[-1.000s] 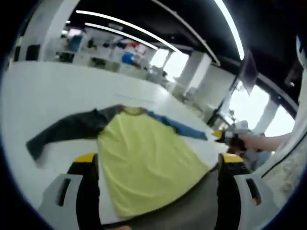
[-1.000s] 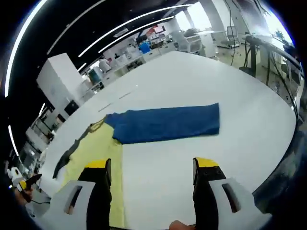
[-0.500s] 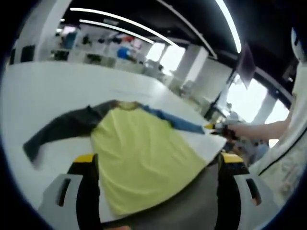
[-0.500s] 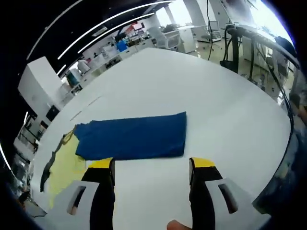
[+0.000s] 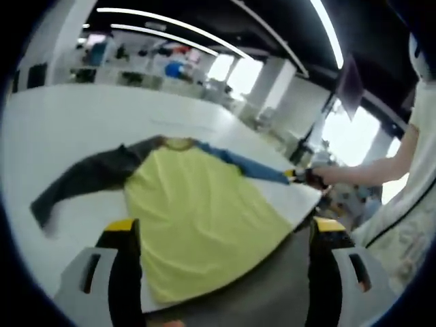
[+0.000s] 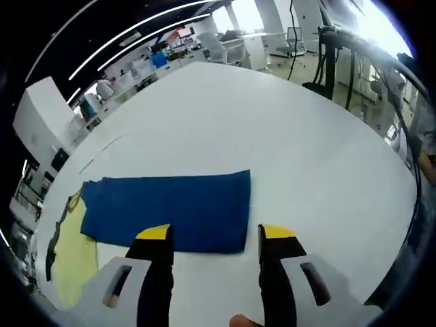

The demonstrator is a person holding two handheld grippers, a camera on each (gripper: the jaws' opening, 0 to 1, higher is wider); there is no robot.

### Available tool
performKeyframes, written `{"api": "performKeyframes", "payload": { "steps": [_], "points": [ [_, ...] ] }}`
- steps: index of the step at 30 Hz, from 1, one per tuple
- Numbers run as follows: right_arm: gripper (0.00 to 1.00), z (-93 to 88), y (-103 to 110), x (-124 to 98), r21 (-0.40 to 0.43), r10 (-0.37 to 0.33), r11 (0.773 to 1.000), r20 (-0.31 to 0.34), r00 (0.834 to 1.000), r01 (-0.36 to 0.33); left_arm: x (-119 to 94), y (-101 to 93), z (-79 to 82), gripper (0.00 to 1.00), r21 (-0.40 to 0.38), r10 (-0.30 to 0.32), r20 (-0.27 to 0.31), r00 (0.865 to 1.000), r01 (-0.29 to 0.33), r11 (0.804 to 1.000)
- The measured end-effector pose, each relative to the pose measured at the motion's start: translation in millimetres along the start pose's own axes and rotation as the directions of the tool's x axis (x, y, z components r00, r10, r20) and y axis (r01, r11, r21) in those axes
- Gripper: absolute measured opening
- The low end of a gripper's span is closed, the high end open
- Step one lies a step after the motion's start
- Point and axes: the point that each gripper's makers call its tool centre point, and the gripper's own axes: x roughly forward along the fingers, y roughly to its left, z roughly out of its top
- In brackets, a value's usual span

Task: Fold the garment on the visible template until the final outline fits inside the template.

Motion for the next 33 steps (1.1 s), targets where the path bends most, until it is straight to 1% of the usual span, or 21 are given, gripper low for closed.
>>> {"api": "performKeyframes", "payload": {
  "steps": [2,3,4,5,6,7,8,9,10,12,15,19,22,23,28,30,33],
  "points": [
    [0.4,-0.6,1,1,-0.002,0.003,1.0,-0.001,1.0,-0.003,1,0.2,-1.6,0.99,0.0,0.0,-0.007,1.0,0.0,1.0],
    [0.36,-1.8,3,2,-0.018,0.006,1.0,-0.004,1.0,-0.006,2,0.1,-2.7,0.99,0.0,0.002,-0.013,1.0,-0.002,1.0],
    [0.32,-4.3,0,2,-0.037,-0.009,0.999,-0.015,1.0,0.009,2,0.3,-3.3,0.99,0.0,0.003,-0.015,1.0,-0.003,1.0],
    [0.26,-4.1,-3,2,-0.073,-0.018,0.997,-0.013,1.0,0.017,3,0.5,-3.6,0.99,-0.001,0.003,-0.016,1.0,-0.003,1.0],
    [0.2,-6.5,-4,1,-0.084,-0.035,0.996,-0.02,0.999,0.033,4,0.7,-4.1,0.99,-0.003,0.002,-0.019,1.0,-0.002,1.0],
    [0.14,-8.0,-5,1,-0.079,-0.04,0.996,-0.024,0.999,0.038,5,1.0,-4.4,0.99,-0.003,0.002,-0.021,1.0,-0.002,1.0],
    [0.05,-9.8,-7,2,-0.084,-0.052,0.995,-0.032,0.998,0.049,6,0.7,-4.0,0.99,-0.001,0.002,-0.023,1.0,-0.002,1.0],
    [0.03,-10.8,-9,3,-0.092,-0.055,0.994,-0.03,0.998,0.052,6,0.1,-3.4,0.99,0.002,0.001,-0.024,1.0,-0.001,1.0],
    [0.03,-7.9,-11,3,-0.079,-0.066,0.995,-0.011,0.998,0.065,6,-0.4,-2.6,0.99,0.004,0.001,-0.025,1.0,-0.001,1.0],
    [0.03,-7.2,-9,4,-0.059,-0.06,0.996,-0.011,0.998,0.06,7,0.0,-1.5,0.99,0.006,0.001,-0.023,1.0,-0.001,1.0],
    [0.03,-3.9,-8,3,-0.058,-0.057,0.997,-0.002,0.998,0.056,6,0.9,-1.6,0.99,0.005,0.003,-0.024,1.0,-0.003,1.0],
    [0.02,12.6,-6,-2,-0.02,-0.038,0.999,0.042,0.998,0.038,6,0.3,-1.6,0.99,0.007,0.001,-0.024,1.0,-0.001,1.0],
    [0.02,25.2,-5,-7,-0.036,-0.033,0.999,0.056,0.998,0.035,6,-0.3,-1.2,0.99,0.006,0.0,-0.022,1.0,0.0,1.0],
    [0.02,32.3,-4,-9,-0.037,-0.03,0.999,0.069,0.997,0.033,6,-0.4,-1.1,0.99,0.006,-0.001,-0.02,1.0,0.001,1.0],
    [0.02,54.9,1,-16,-0.043,-0.016,0.999,0.105,0.994,0.02,8,-2.7,-1.5,0.99,0.003,-0.008,-0.01,1.0,0.008,1.0],
    [0.02,66.3,5,-19,-0.06,-0.006,0.998,0.117,0.993,0.013,8,-4.4,-3.1,0.99,0.001,-0.014,-0.009,1.0,0.014,1.0],
    [0.02,78.2,9,-20,-0.093,0.001,0.996,0.122,0.993,0.011,7,-4.9,-4.9,0.98,-0.004,-0.018,-0.008,1.0,0.018,1.0]
  ]
}}
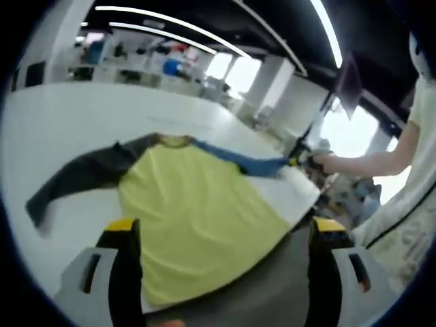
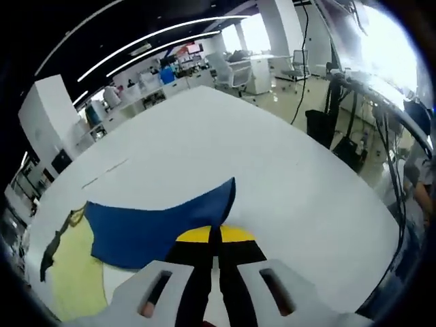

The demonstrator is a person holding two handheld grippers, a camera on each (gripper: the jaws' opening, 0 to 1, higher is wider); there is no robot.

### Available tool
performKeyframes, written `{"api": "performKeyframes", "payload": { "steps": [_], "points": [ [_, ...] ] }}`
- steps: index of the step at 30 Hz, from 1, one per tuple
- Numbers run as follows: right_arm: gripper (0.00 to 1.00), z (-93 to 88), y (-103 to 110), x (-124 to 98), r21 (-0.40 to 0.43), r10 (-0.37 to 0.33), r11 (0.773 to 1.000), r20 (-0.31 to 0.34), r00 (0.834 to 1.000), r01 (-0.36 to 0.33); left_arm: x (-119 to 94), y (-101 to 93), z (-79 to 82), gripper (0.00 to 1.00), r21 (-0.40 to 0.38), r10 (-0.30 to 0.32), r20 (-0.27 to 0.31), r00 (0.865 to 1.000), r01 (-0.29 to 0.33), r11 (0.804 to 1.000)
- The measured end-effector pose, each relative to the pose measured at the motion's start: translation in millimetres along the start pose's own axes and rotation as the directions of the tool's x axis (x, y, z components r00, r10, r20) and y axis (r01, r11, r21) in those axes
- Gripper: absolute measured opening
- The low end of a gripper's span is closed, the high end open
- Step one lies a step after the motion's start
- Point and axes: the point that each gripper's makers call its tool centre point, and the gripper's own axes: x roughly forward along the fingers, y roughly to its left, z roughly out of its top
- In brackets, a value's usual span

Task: Fold the garment on the visible template until the final outline fits inside the template.

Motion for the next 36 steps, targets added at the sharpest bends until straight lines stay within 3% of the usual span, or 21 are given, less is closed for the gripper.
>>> {"api": "performKeyframes", "payload": {
  "steps": [12,21,27,36],
  "points": [
    [0.02,65.1,23,-3,-0.094,0.046,0.995,0.064,0.997,-0.04,-6,3.9,-3.1,0.98,-0.018,0.012,0.018,1.0,-0.012,1.0],
    [0.02,100.0,72,-15,-0.166,0.146,0.978,0.135,0.98,-0.122,-4,0.1,-4.9,0.99,-0.014,-0.001,0.018,1.0,0.001,1.0],
    [0.02,114.5,104,-22,-0.193,0.21,0.965,0.164,0.964,-0.178,-4,1.3,-5.5,0.99,-0.018,-0.003,0.02,1.0,0.003,1.0],
    [0.02,119.2,153,-33,-0.238,0.305,0.936,0.173,0.936,-0.261,-11,6.6,-2.5,0.99,-0.02,0.009,0.036,0.999,-0.008,1.0]
  ]
}}
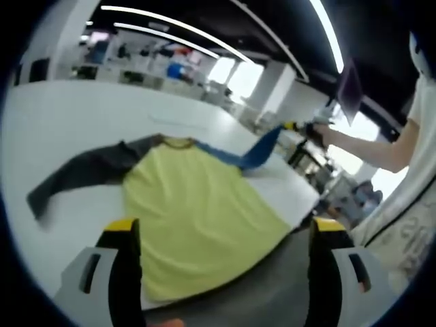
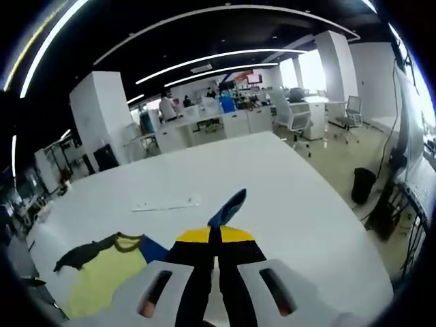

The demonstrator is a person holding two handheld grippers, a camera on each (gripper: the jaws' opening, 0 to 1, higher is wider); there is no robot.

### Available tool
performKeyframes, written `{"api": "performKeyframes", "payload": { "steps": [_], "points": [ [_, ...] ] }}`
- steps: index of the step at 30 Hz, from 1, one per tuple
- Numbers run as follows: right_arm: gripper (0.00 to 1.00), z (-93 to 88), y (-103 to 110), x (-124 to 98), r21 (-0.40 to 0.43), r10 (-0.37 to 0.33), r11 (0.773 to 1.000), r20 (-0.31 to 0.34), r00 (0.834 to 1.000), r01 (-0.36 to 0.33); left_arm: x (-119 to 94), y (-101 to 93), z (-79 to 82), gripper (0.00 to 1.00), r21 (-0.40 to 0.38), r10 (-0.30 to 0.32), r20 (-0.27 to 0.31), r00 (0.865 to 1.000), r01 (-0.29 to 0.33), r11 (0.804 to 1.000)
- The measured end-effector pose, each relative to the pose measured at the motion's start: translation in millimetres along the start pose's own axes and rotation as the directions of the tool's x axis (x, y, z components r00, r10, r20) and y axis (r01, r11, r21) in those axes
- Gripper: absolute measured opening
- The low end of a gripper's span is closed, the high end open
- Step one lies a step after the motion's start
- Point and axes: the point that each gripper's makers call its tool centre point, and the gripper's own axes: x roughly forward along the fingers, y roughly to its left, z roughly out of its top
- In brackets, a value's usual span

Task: Fold the garment on the visible template until the final outline fits inside the template.

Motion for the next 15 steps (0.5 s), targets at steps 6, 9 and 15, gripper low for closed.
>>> {"api": "performKeyframes", "payload": {
  "steps": [6,9,15],
  "points": [
    [0.02,11.1,28,1,-0.021,0.055,0.998,0.017,0.998,-0.055,-4,3.2,1.1,0.99,-0.003,0.011,0.005,1.0,-0.011,1.0],
    [0.02,17.3,38,1,-0.031,0.077,0.997,0.027,0.997,-0.076,-5,4.7,1.2,0.99,-0.006,0.015,0.006,1.0,-0.015,1.0],
    [0.02,25.0,59,0,-0.049,0.122,0.992,0.036,0.992,-0.12,-7,6.2,1.5,0.99,-0.008,0.022,0.01,1.0,-0.022,1.0]
  ]
}}
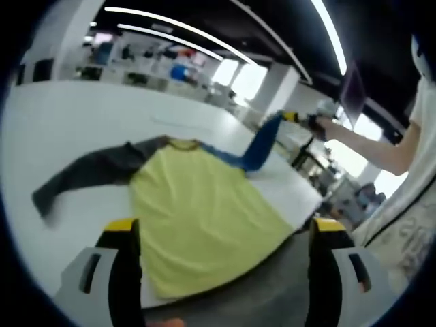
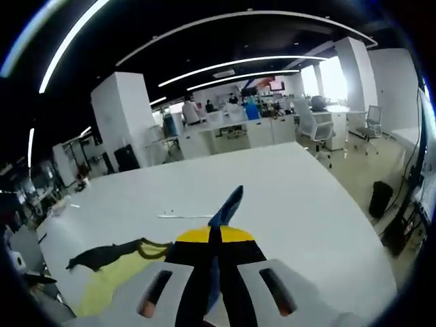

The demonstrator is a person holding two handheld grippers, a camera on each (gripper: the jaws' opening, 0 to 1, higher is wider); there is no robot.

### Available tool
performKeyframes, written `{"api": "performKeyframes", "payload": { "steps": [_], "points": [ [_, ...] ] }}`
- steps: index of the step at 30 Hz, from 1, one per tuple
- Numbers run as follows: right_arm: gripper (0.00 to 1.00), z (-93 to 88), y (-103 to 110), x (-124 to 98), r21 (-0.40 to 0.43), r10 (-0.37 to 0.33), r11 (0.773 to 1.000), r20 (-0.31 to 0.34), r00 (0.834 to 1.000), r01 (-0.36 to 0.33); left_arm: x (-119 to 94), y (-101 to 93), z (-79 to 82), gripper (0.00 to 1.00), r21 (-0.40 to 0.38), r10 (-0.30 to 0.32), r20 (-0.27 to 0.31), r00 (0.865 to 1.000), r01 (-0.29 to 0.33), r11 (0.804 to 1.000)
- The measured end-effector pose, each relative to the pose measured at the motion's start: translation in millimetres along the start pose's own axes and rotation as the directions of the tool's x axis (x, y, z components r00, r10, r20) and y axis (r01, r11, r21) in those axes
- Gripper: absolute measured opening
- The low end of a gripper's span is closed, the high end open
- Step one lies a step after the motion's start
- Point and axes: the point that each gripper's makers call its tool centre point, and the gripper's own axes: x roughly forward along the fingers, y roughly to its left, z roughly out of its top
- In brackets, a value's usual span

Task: Fold the garment on the visible template until the final outline fits inside the template.

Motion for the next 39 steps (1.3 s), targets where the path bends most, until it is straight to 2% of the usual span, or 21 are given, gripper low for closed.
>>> {"api": "performKeyframes", "payload": {
  "steps": [7,17,25,31,39],
  "points": [
    [0.02,9.5,24,1,-0.014,0.049,0.999,0.018,0.999,-0.049,-3,2.2,0.7,0.99,0.002,0.011,0.0,1.0,-0.011,1.0],
    [0.02,23.1,66,7,-0.037,0.149,0.988,0.038,0.988,-0.147,-6,7.6,2.2,0.99,-0.001,0.023,-0.004,1.0,-0.023,1.0],
    [0.02,19.8,93,14,-0.07,0.206,0.976,0.019,0.978,-0.204,-9,9.6,-1.5,0.99,-0.013,0.031,-0.012,0.999,-0.031,0.999],
    [0.02,14.8,113,19,-0.072,0.248,0.966,0.007,0.969,-0.246,-11,10.4,-2.8,0.99,-0.024,0.034,-0.014,0.999,-0.034,0.999],
    [0.02,17.4,137,24,-0.066,0.293,0.954,0.012,0.956,-0.291,-12,13.3,-3.3,0.99,-0.03,0.037,-0.016,0.999,-0.038,0.999]
  ]
}}
